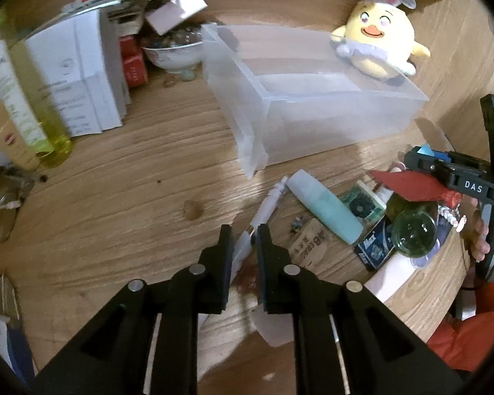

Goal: Organize objects
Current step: 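Grasp the blue tape roll with the right gripper while the left gripper grasps the white pen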

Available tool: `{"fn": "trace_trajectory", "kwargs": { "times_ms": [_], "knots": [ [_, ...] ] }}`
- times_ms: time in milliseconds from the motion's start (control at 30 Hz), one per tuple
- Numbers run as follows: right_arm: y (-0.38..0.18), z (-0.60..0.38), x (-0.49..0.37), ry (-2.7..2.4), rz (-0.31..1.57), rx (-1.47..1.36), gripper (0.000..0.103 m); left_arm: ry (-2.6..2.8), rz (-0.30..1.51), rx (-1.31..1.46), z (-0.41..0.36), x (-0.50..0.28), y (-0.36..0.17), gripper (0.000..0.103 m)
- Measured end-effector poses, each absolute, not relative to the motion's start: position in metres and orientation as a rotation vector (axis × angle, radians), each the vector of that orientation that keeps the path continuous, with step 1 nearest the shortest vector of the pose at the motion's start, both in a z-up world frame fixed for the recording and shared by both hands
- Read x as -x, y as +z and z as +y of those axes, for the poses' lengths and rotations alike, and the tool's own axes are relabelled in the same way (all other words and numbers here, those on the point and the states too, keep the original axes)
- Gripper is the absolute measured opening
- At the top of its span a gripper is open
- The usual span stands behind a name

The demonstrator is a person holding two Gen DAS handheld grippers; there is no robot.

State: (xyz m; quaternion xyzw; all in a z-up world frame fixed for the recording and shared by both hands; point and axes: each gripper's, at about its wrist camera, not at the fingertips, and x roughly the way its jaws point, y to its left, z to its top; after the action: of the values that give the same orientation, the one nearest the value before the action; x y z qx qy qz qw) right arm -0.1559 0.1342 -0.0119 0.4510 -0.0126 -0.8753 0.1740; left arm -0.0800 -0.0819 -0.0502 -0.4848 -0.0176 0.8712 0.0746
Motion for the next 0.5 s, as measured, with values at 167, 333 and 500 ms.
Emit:
{"fn": "trace_trajectory", "kwargs": {
  "times_ms": [167, 333, 500],
  "knots": [
    [-0.013, 0.135, 0.155, -2.48, -0.048, -1.275, 0.036, 2.548, -0.022, 1.459, -0.077, 0.089, -0.053, 0.021],
    [-0.014, 0.135, 0.156, -2.488, -0.05, -1.272, 0.036, 2.492, 0.045, 1.477, -0.076, 0.098, -0.055, 0.025],
    [-0.015, 0.135, 0.157, -2.497, -0.05, -1.264, 0.036, 2.504, 0.201, 1.439, -0.063, 0.101, -0.057, 0.025]
  ]
}}
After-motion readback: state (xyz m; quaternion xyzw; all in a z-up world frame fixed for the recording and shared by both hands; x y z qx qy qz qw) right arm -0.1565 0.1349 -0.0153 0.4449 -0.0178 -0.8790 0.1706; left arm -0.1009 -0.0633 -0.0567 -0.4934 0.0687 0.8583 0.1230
